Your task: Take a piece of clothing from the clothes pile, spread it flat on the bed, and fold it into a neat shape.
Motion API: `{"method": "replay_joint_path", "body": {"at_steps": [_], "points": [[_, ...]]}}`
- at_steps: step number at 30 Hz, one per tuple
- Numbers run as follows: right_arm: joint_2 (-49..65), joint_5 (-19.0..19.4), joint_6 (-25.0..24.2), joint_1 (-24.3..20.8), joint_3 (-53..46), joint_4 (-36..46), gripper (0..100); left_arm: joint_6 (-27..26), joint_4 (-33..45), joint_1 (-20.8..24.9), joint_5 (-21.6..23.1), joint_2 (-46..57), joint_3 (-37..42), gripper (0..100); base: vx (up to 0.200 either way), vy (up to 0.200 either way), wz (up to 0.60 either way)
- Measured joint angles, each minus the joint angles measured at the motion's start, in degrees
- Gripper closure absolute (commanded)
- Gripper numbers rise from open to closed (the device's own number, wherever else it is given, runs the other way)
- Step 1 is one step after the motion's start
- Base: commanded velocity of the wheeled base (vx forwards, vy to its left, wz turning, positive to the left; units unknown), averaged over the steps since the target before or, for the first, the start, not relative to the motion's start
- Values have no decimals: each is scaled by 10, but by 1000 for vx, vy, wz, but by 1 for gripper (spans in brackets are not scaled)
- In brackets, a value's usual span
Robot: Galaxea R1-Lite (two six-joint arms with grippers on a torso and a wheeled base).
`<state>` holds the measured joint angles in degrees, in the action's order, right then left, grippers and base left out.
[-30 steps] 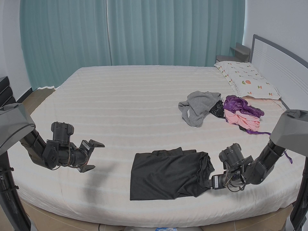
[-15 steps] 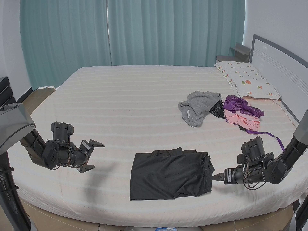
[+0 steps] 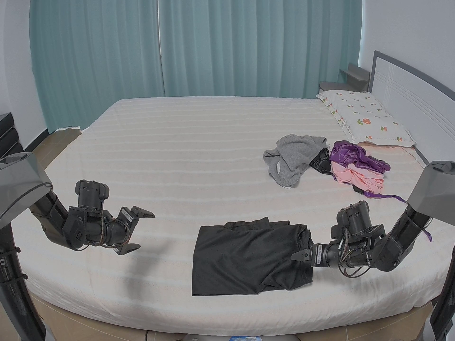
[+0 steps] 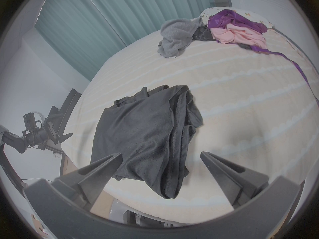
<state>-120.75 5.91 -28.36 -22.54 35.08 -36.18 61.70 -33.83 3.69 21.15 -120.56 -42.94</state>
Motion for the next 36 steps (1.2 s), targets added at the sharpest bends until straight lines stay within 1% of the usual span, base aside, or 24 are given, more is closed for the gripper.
{"method": "replay_joint_path", "body": {"at_steps": [4,5,10,15,20,25,26,31,36], "points": [[-20,14,-1,1,7,0,0,-8,0,1,0,0,0,0,0,0,0],[-24,16,0,1,7,0,100,-8,0,1,0,0,0,0,0,0,0],[-35,20,5,5,-5,1,100,-9,0,1,0,0,1,0,0,0,0],[-29,20,8,23,-26,2,100,-10,0,2,-1,0,3,0,0,0,0],[-22,21,24,35,-48,1,100,-10,0,2,-1,0,4,0,0,0,0],[-17,22,27,47,-53,-4,100,-10,0,2,-2,0,4,0,0,0,0],[-15,22,27,50,-51,-9,0,-10,0,2,-2,0,4,0,0,0,0],[-9,44,19,58,-30,-30,0,-10,0,2,-8,0,4,0,0,0,0],[-19,51,-14,60,30,-30,0,-10,0,7,-13,-2,4,0,0,0,0]]}}
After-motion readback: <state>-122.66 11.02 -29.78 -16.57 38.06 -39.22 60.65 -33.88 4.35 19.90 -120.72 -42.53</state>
